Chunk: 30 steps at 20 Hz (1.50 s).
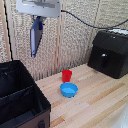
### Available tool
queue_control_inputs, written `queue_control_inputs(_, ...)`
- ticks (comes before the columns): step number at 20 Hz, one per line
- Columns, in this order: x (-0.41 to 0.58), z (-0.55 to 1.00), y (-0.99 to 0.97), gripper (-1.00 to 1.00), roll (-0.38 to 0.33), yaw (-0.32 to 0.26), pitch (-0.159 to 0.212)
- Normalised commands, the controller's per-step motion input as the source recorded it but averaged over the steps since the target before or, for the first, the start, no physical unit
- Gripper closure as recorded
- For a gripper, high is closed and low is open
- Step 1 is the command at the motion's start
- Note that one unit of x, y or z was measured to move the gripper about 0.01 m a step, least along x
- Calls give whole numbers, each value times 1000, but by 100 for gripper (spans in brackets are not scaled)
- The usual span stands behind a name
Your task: Discover the targeted book and set your gripper to the appropriate amplitude. Smoothly guide your gripper in the direction of the book and snatch it firmly. Search for the back section of the caddy. Move the held book towards the back section and lightly deposit it inside.
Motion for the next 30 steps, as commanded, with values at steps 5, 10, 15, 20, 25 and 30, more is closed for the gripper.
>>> queue_control_inputs(5,0,354,447,100,52,-206,0)
queue_control_inputs(10,53,127,521,100,71,-186,42)
queue_control_inputs(15,106,-9,451,100,107,-212,98)
queue_control_inputs(20,87,-18,374,100,127,-235,103)
queue_control_inputs(25,0,106,305,100,79,-269,15)
queue_control_inputs(30,0,223,429,100,31,-239,0)
